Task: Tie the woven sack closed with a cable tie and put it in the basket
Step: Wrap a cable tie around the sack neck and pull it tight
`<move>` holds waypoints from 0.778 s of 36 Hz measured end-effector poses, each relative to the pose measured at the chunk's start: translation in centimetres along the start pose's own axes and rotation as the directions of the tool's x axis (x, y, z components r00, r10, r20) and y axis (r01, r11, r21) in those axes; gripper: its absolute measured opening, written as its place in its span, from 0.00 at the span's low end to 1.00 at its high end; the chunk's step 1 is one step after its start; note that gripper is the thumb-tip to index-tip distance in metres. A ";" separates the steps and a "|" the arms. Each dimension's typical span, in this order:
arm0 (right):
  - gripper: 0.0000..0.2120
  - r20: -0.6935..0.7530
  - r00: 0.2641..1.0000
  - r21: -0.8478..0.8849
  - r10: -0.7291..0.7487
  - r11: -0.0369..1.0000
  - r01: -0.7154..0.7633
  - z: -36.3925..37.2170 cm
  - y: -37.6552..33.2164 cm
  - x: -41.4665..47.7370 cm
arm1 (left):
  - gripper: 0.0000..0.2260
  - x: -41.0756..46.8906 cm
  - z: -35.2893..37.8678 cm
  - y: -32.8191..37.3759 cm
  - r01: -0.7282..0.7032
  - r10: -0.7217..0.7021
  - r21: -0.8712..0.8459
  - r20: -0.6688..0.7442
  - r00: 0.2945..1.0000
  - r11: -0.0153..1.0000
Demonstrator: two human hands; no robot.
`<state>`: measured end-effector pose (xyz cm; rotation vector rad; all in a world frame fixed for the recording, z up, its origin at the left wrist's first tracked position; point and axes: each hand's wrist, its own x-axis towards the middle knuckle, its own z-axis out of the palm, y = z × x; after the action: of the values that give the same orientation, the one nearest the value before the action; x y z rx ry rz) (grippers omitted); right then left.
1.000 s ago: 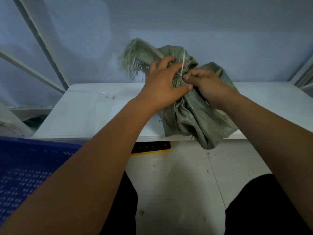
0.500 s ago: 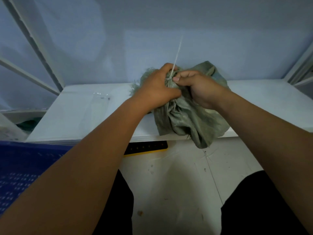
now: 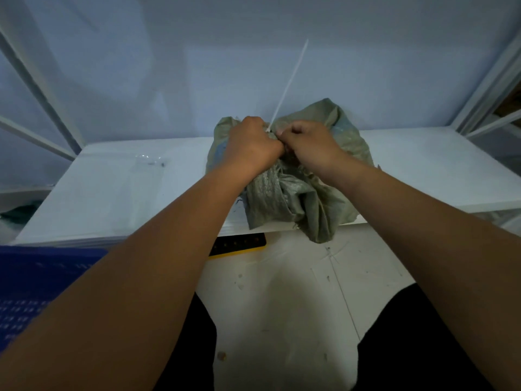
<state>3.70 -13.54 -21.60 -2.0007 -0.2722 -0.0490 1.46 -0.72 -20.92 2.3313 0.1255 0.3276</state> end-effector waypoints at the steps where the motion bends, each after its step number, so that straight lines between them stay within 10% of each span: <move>1: 0.11 -0.002 1.000 -0.020 0.003 1.000 -0.003 -0.1 0.3 0.0 | 0.08 0.1 0.3 0.1 0.011 -0.011 0.005 0.009 1.000 1.000; 28: 0.09 -0.289 0.949 -0.491 0.122 0.833 -0.256 -10.4 12.3 -0.1 | 0.05 0.6 14.9 6.2 -0.145 0.111 0.178 0.186 0.976 0.973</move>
<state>7.17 -27.89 -27.99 -2.5284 0.1242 -0.2704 6.07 -15.15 -26.41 2.5526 -0.0848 0.1783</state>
